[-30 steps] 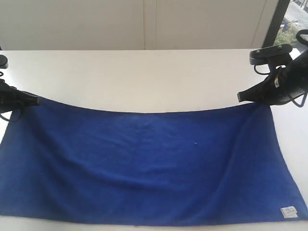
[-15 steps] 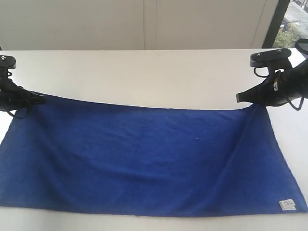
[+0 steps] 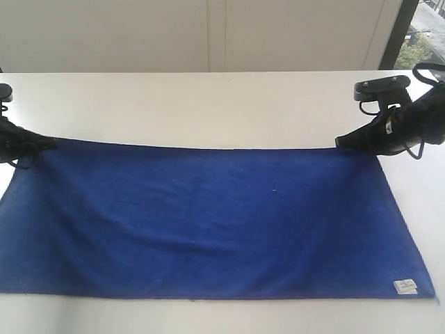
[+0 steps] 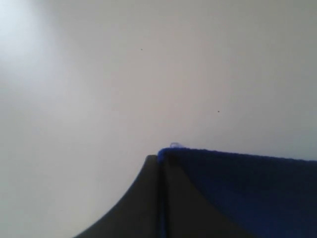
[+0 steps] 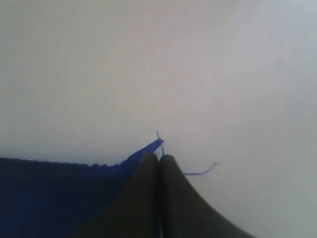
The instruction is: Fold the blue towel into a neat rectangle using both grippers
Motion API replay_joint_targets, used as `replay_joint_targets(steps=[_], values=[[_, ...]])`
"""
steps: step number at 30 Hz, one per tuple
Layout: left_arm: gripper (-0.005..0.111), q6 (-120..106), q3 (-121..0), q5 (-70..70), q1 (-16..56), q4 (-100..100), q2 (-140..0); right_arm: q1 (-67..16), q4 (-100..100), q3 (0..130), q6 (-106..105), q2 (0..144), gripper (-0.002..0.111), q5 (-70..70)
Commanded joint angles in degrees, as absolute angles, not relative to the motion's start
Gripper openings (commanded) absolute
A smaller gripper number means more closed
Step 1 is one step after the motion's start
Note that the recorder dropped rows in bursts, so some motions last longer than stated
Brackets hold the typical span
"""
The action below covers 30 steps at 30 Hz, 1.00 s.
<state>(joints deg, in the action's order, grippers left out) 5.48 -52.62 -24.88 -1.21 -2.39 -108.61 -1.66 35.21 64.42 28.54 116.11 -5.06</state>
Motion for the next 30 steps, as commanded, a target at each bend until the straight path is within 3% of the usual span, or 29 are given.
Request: replay_joint_targets(steps=[1,5,9,12,15,20,25,27,30], values=[[0.005,5.4,-52.7,-25.8,-1.3,-1.8,-108.7,-1.0,35.9,64.7,28.7,116.2,0.001,-2.1],[0.032,5.2,-52.7,-25.5,-1.3,-1.8,-108.7,-1.0,35.9,64.7,28.7,116.2,0.015,-1.0],[0.056,5.2,-52.7,-25.6,-1.3,-1.8,-108.7,-1.0,35.9,64.7,28.7,116.2,0.039,-1.3],[0.061,5.2,-52.7,-25.7,-1.7,-1.8,-108.3,-1.0,35.8,65.1,28.7,115.6,0.053,-3.2],[0.061,5.2,-52.7,-25.3,-2.8,-1.8,-106.9,-1.0,35.5,66.4,30.2,114.5,0.052,-7.9],[0.053,6.3,-52.7,-20.8,-3.3,-1.3,-101.5,-1.1,35.0,68.2,33.2,110.0,0.038,-12.8],[0.014,8.0,-52.7,-13.9,-2.7,-2.4,-97.8,-2.9,26.1,68.2,28.7,105.2,0.0,-15.2],[0.0,8.8,-52.7,-11.8,-2.7,-2.3,-98.0,-2.9,20.0,69.0,23.0,105.5,0.0,-19.4],[0.0,9.5,-54.9,-5.4,-2.7,-2.5,-99.9,-2.5,7.4,71.4,8.2,107.8,0.0,-26.1]])
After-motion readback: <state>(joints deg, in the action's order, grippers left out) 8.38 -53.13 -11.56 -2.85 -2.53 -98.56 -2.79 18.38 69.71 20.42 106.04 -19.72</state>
